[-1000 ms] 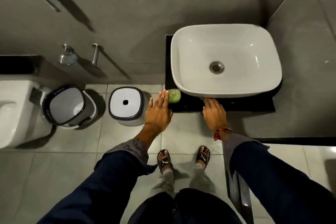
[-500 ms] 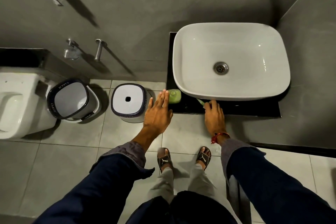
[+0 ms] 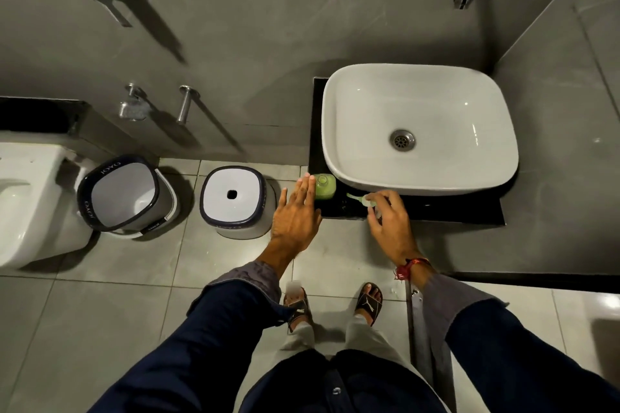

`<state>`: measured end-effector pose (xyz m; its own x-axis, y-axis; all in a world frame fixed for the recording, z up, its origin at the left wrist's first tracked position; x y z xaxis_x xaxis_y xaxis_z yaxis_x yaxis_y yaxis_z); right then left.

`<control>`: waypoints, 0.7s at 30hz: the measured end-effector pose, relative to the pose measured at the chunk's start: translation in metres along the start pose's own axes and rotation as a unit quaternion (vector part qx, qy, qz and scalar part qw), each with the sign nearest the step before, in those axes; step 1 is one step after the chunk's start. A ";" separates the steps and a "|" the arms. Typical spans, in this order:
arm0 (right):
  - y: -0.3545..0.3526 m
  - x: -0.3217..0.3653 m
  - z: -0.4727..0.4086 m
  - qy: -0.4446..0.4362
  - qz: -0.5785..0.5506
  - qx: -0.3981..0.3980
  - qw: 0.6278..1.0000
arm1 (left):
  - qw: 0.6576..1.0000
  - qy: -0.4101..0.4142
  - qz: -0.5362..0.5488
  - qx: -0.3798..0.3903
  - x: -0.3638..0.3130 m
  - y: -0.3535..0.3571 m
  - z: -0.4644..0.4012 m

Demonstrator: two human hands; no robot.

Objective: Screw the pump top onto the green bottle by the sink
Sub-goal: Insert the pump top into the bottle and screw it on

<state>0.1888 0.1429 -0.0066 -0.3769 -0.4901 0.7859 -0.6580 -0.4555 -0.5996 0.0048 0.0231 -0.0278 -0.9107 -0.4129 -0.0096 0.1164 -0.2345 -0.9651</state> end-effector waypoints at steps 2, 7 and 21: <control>-0.006 0.020 -0.012 -0.015 -0.029 -0.028 0.999 | 1.000 -0.001 0.003 -0.006 -0.001 0.000 0.000; -0.020 0.065 -0.038 -0.049 -0.044 -0.032 0.997 | 1.000 0.004 0.015 -0.007 0.000 0.001 0.001; -0.001 0.088 -0.057 -0.040 -0.007 0.040 0.998 | 0.999 0.009 0.038 -0.020 0.002 -0.002 0.004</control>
<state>0.1192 0.1424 0.0717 -0.3124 -0.5388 0.7823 -0.6083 -0.5191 -0.6004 0.0042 0.0196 -0.0250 -0.9070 -0.4119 -0.0873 0.1694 -0.1671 -0.9713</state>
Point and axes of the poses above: each hand's wrist, its own z-axis away from the middle knuckle, its own y-axis out of the palm, x = y × z, the point moved 2 cm from there along -z, towards the middle knuckle, and after that the axes turned 14 degrees about -z, right-handed, at the moved point
